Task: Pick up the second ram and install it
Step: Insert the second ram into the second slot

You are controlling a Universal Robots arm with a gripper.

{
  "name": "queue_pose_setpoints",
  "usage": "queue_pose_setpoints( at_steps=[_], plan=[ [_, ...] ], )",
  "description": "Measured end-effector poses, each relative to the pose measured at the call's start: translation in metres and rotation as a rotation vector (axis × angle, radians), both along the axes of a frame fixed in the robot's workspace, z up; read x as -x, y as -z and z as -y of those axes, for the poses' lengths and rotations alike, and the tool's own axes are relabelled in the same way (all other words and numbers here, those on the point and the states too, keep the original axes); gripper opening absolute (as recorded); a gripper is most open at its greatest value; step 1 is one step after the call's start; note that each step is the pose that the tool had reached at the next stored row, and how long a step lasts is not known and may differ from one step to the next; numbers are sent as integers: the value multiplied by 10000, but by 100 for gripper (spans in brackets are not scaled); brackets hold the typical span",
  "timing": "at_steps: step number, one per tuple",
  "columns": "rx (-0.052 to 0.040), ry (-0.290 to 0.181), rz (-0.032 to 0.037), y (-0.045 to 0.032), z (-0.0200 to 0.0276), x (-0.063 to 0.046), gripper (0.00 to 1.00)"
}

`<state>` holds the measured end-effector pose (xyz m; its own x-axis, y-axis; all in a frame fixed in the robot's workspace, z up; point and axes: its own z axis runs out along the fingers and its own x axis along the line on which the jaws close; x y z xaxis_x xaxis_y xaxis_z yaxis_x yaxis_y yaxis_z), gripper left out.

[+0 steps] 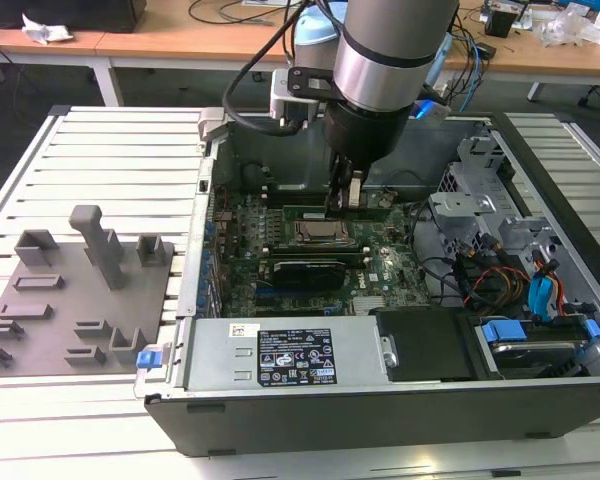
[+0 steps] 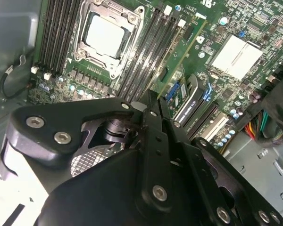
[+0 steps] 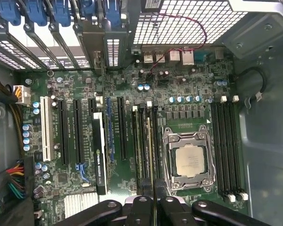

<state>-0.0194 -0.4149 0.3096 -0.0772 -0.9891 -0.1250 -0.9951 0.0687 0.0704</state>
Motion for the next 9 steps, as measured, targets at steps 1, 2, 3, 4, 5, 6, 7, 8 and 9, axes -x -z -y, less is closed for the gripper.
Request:
queue_pose_setpoints(
  at_steps=[1,2,3,4,5,6,7,8,9],
  plan=[
    [0,0,0,15,0,0,13],
    [-1,0,0,43,0,0,13],
    [0,0,0,56,0,0,13],
    [0,0,0,64,0,0,13],
    [1,0,0,70,0,0,13],
    [1,0,0,77,0,0,13],
    [1,0,0,87,0,0,13],
    [0,0,0,93,0,0,13],
    [1,1,0,97,0,0,13]
  ],
)
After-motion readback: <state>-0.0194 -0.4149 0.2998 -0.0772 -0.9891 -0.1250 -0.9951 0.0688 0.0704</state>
